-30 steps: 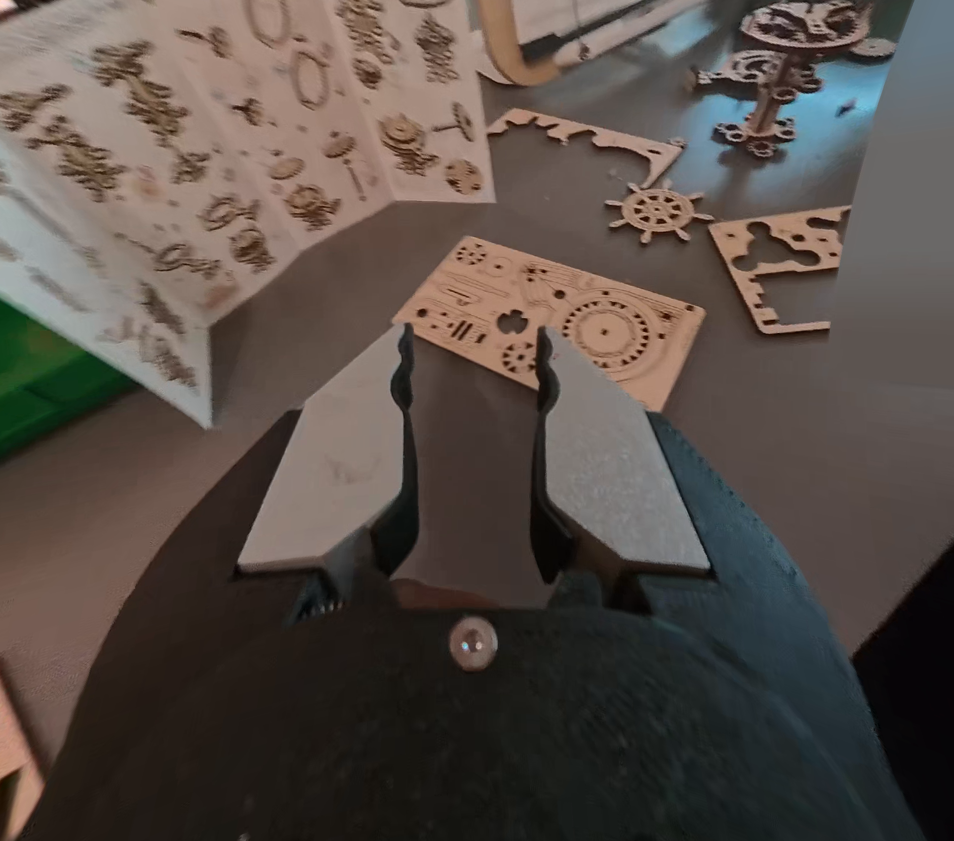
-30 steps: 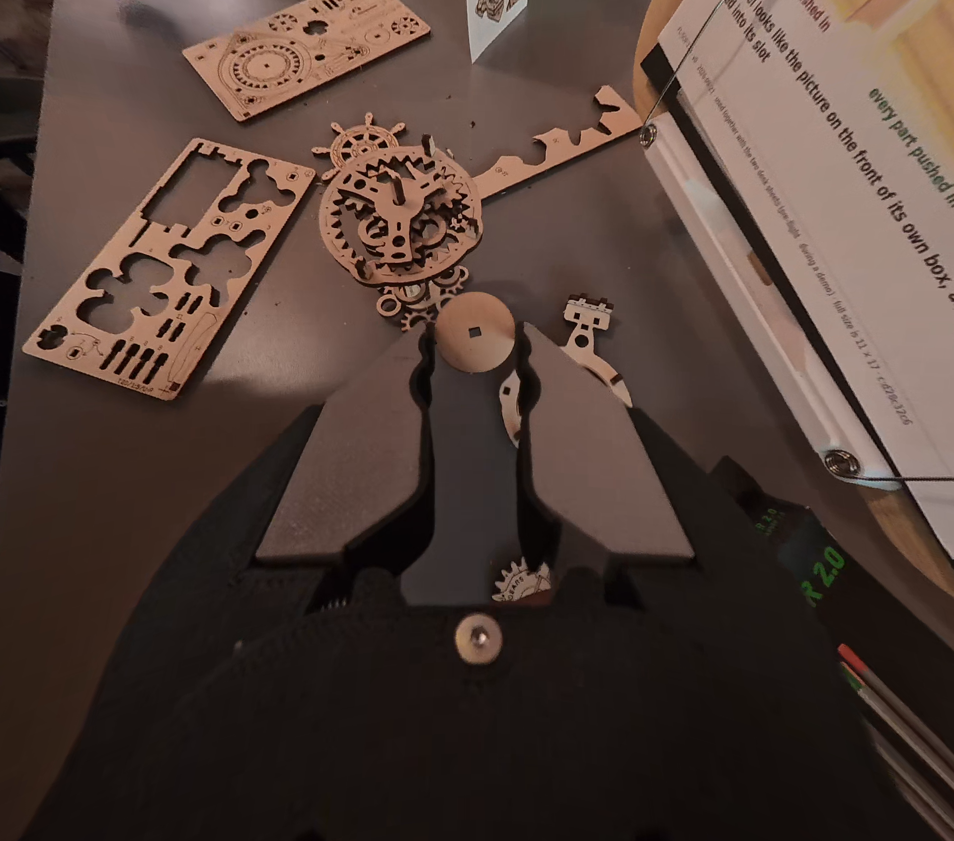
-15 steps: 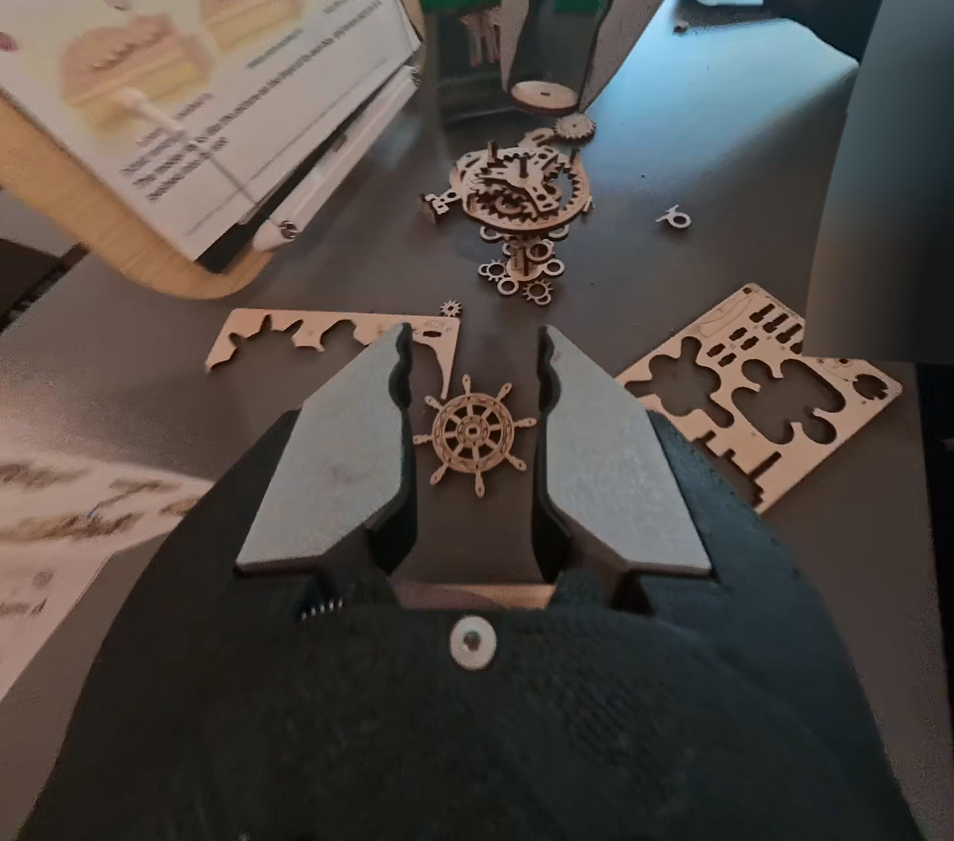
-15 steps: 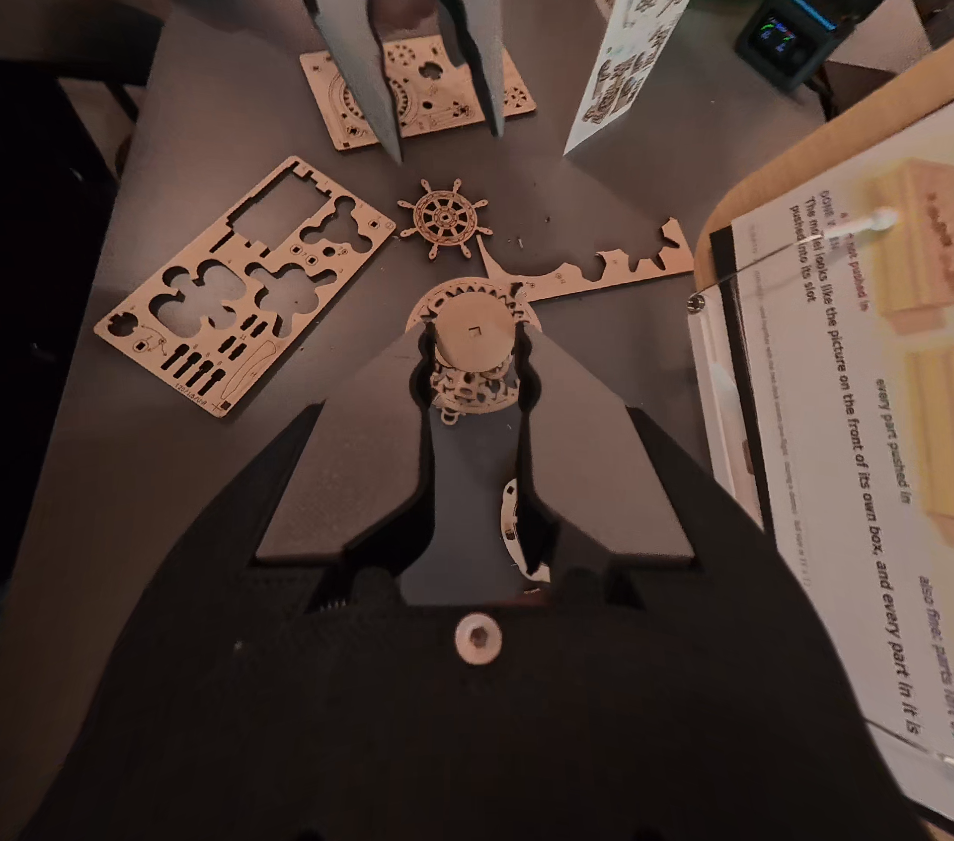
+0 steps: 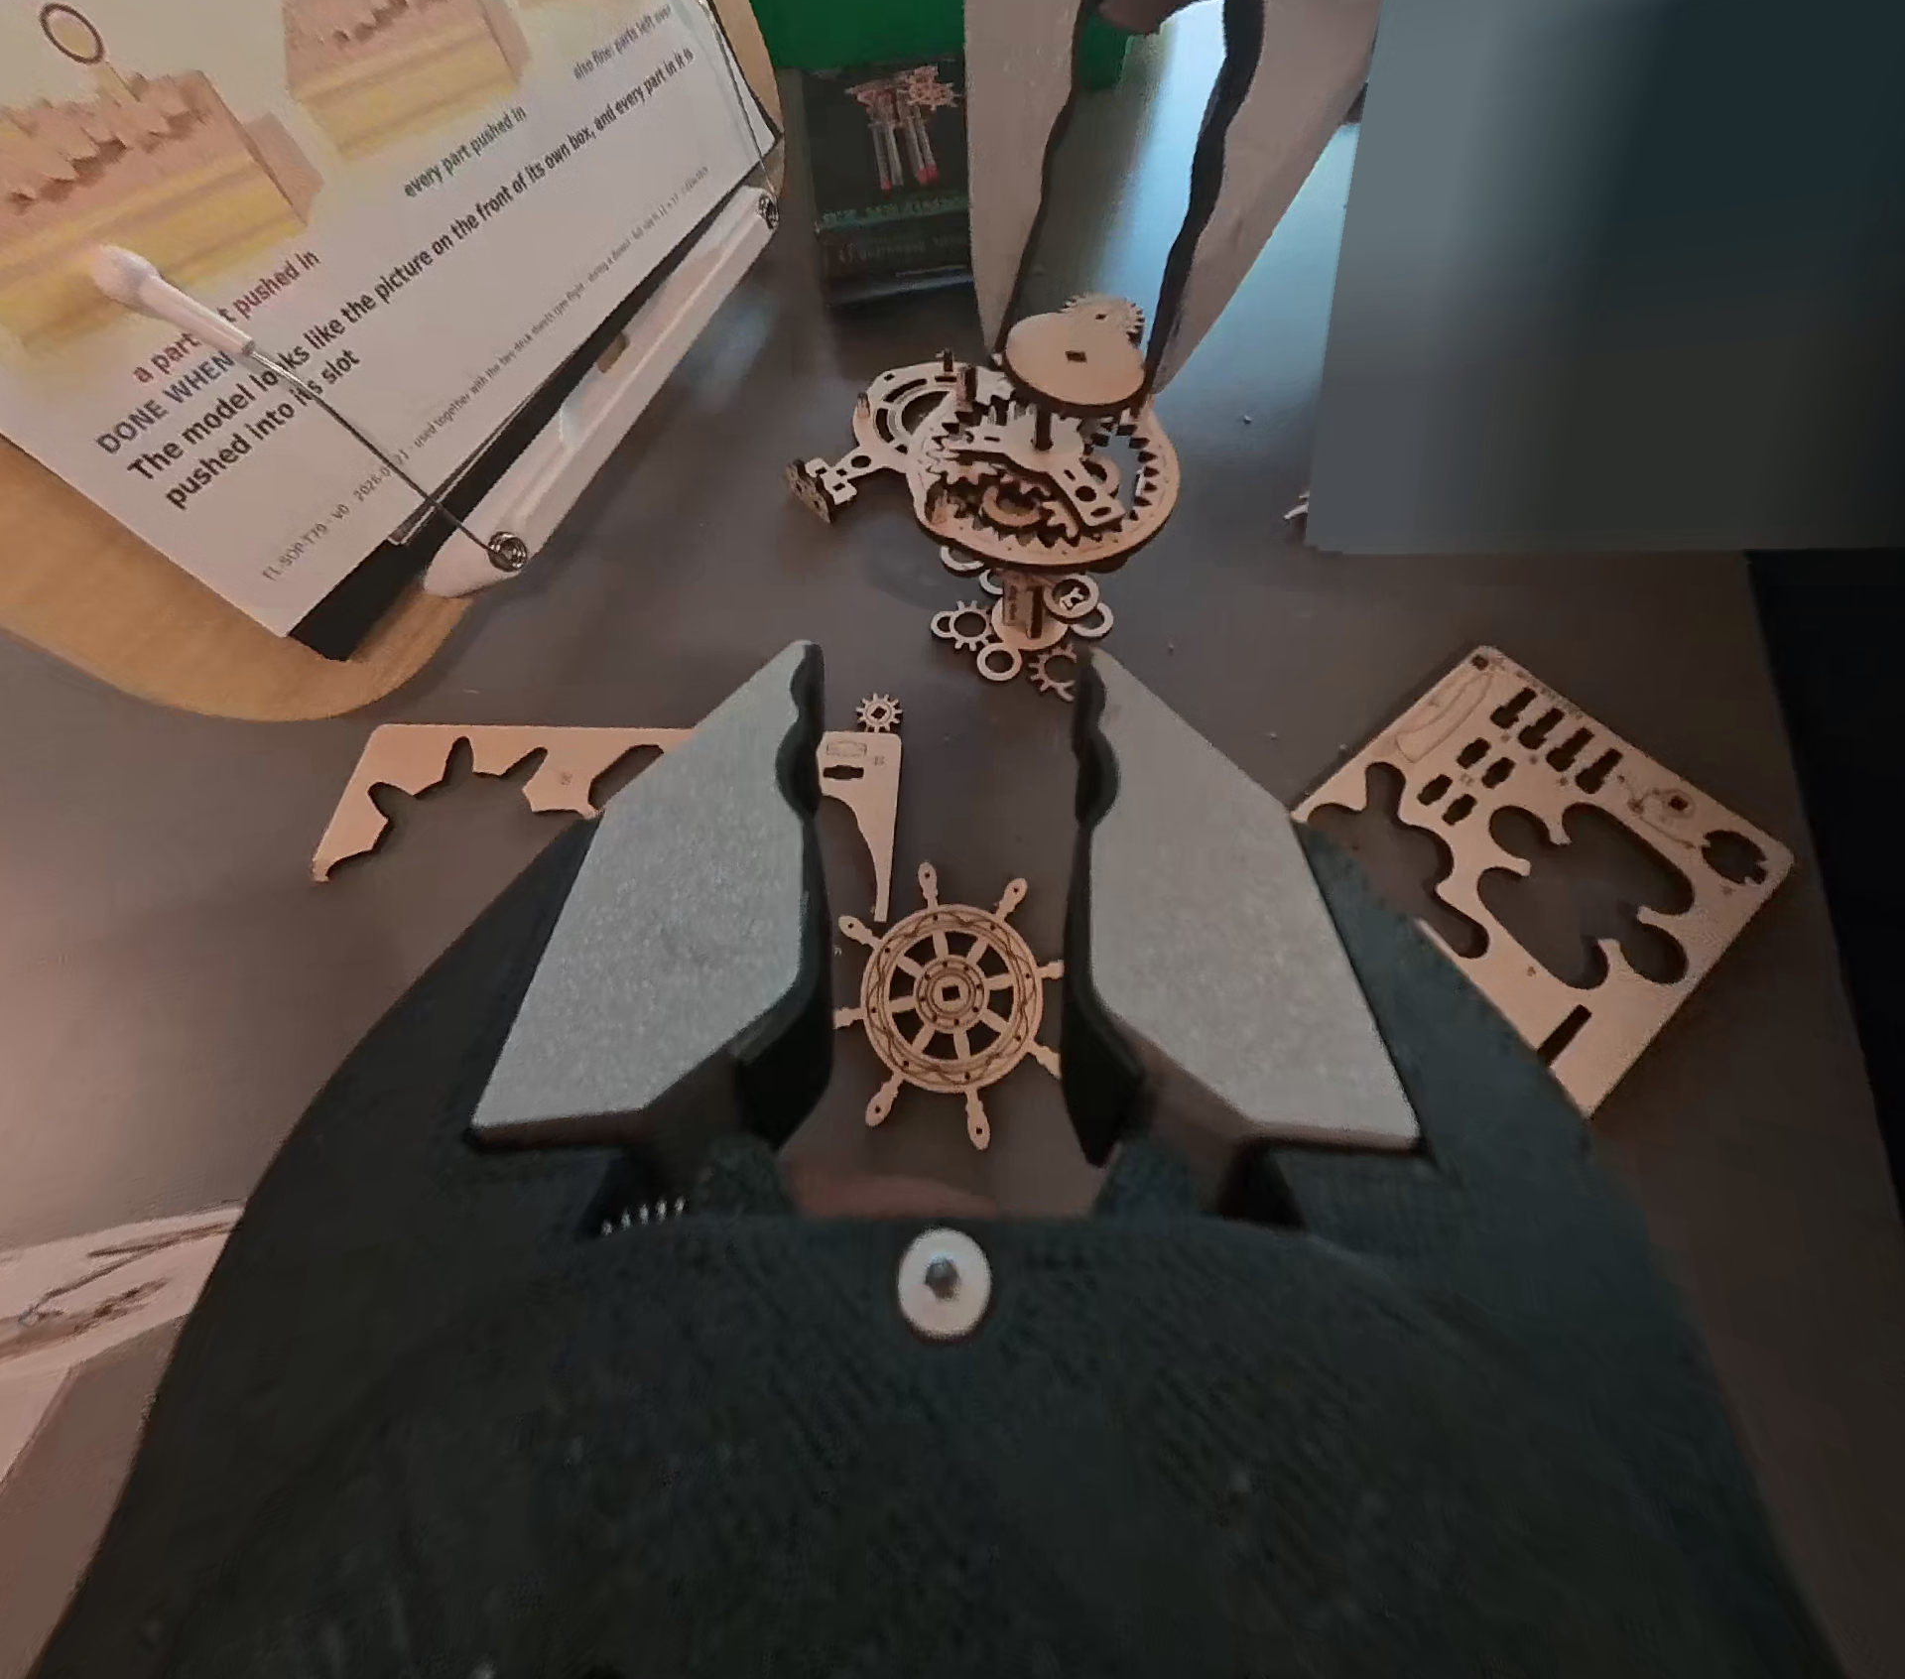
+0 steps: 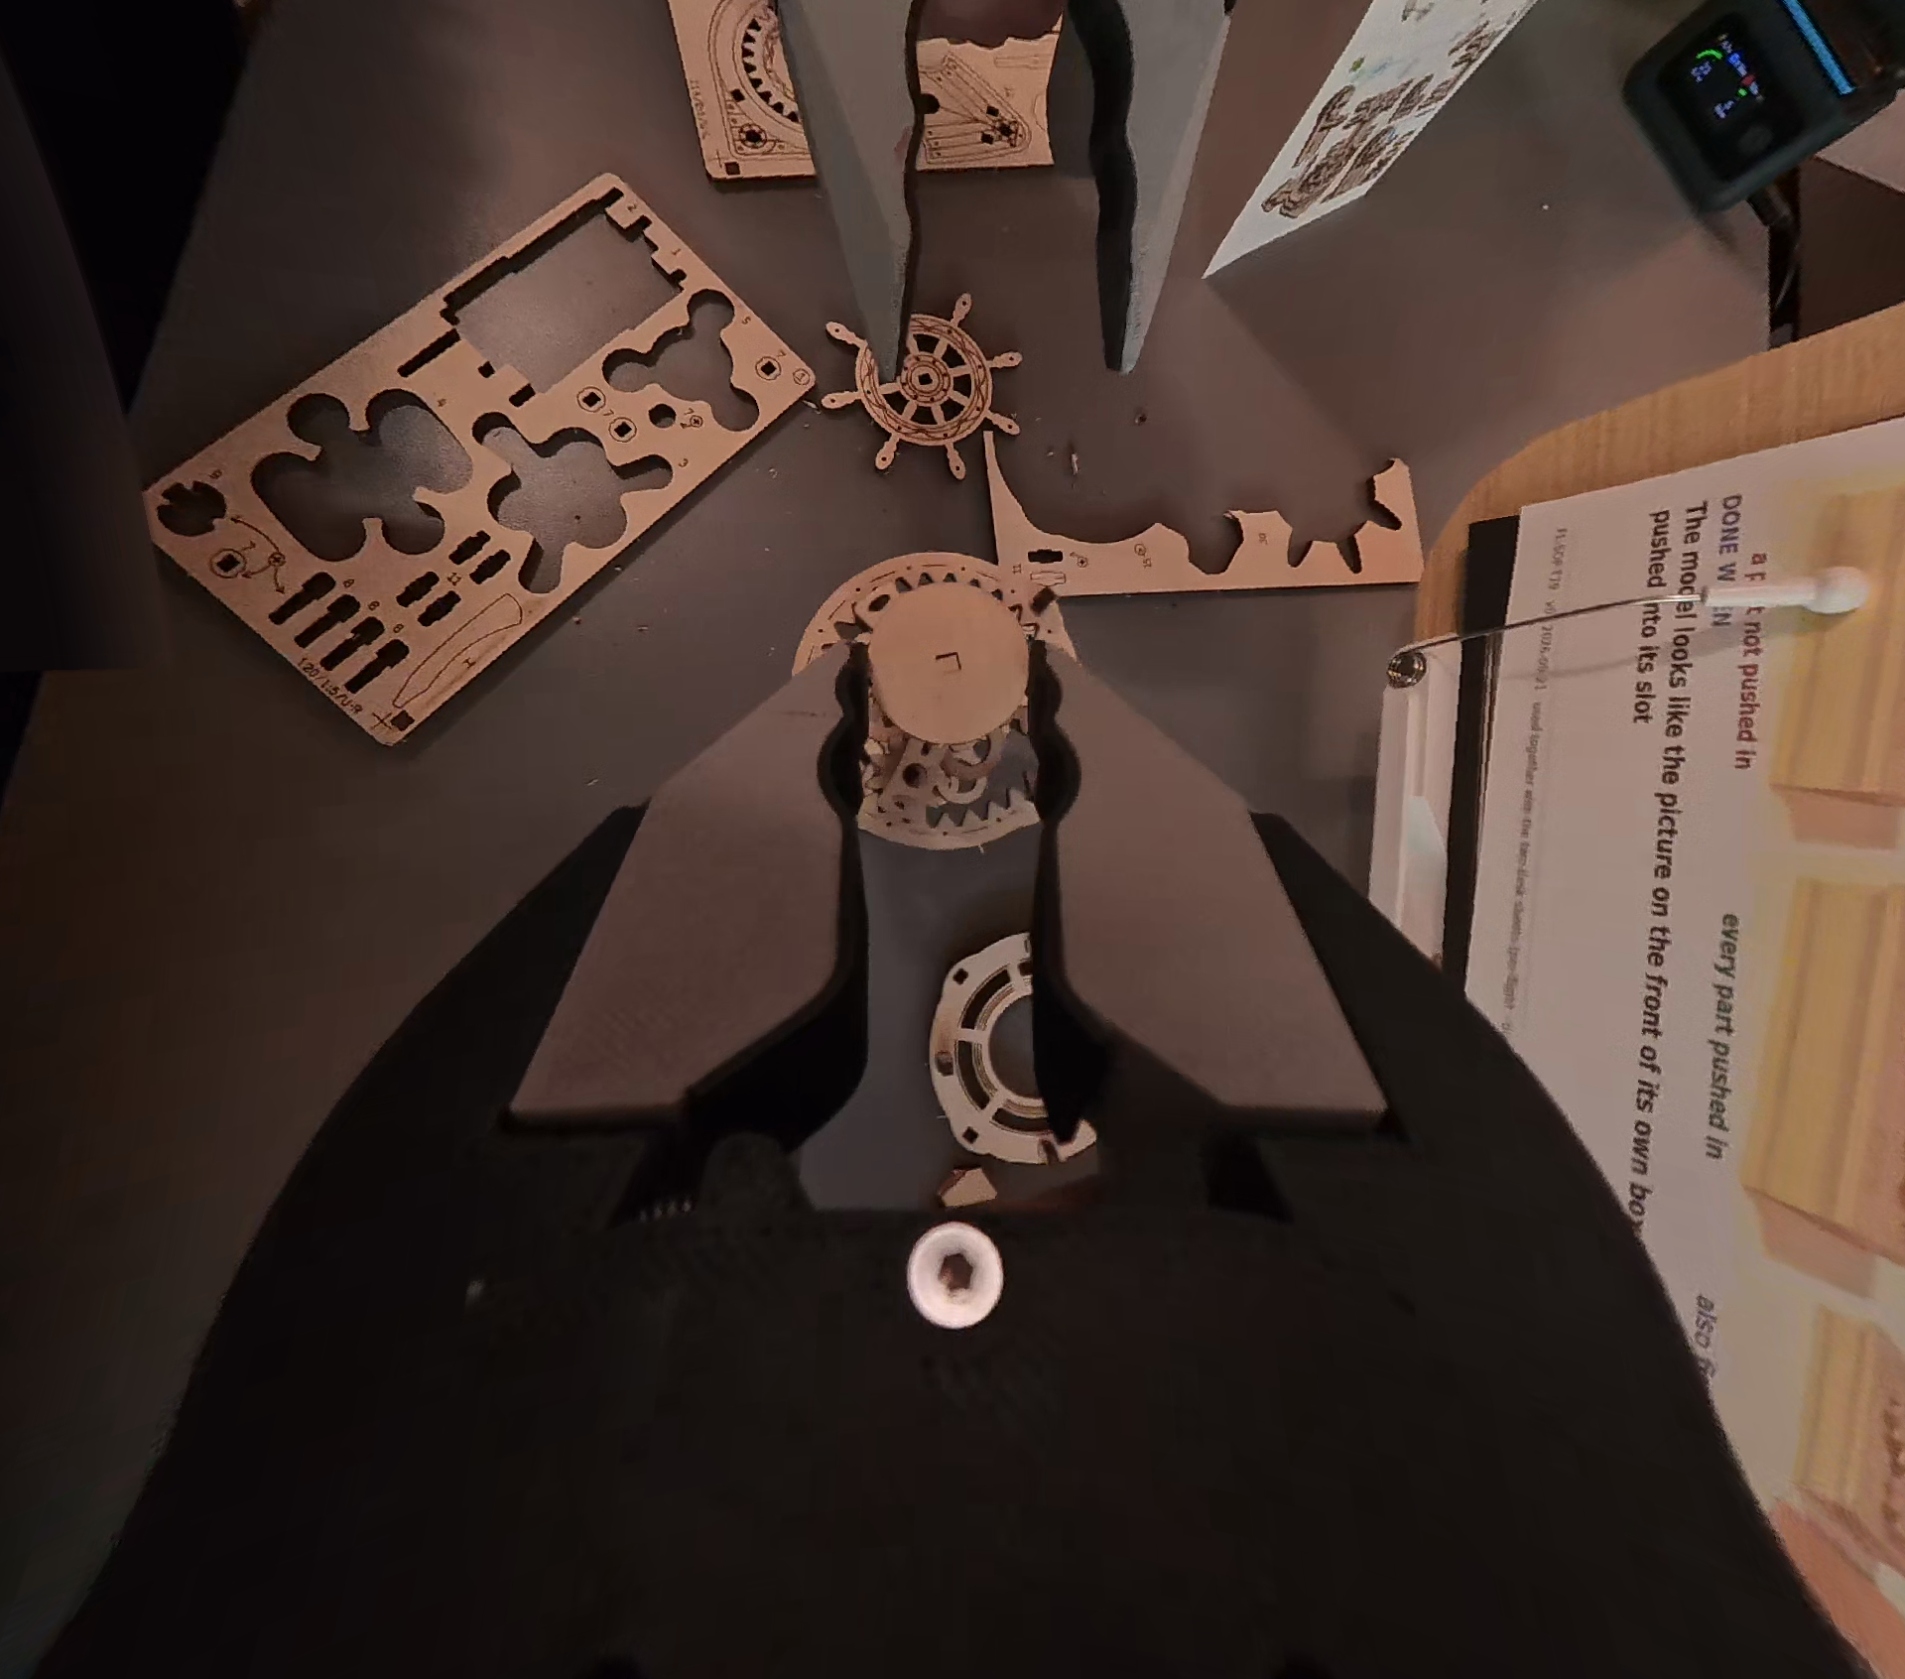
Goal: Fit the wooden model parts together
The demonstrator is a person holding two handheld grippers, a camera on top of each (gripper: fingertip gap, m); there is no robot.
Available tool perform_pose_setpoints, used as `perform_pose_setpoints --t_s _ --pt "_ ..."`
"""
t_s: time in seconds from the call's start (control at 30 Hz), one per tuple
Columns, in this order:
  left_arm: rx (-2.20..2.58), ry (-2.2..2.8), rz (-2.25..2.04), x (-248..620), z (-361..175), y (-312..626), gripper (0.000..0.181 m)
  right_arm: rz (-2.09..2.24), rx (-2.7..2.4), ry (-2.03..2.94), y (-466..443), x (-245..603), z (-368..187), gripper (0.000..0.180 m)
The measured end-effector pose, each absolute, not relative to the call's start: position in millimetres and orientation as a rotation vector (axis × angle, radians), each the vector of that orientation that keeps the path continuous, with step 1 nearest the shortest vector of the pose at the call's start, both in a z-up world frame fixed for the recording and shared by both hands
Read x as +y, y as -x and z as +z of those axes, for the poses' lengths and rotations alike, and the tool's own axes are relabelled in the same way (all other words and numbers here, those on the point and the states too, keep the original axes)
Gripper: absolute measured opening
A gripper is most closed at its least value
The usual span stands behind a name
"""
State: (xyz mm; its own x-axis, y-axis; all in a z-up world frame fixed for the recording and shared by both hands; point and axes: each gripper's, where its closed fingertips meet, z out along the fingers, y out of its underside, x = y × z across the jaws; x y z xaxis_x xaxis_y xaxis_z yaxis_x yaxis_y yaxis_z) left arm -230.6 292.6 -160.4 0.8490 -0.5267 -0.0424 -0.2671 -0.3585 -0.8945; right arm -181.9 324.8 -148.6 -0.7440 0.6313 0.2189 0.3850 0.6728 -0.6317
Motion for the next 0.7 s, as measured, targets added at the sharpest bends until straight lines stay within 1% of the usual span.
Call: perform_pose_setpoints --t_s 0.23,0.47,0.7 --pt "0.578 1.955 -0.310 296 -159 227 0.046 0.851 -2.427 0.713 177 326 -145 0.027" --pt "0.561 1.961 -0.348 300 -160 222 0.046 0.874 -2.454 0.783 182 331 -159 0.028" --pt "0.613 1.954 -0.367 304 -157 209 0.045 0.900 -2.454 0.782 184 329 -158 0.028"
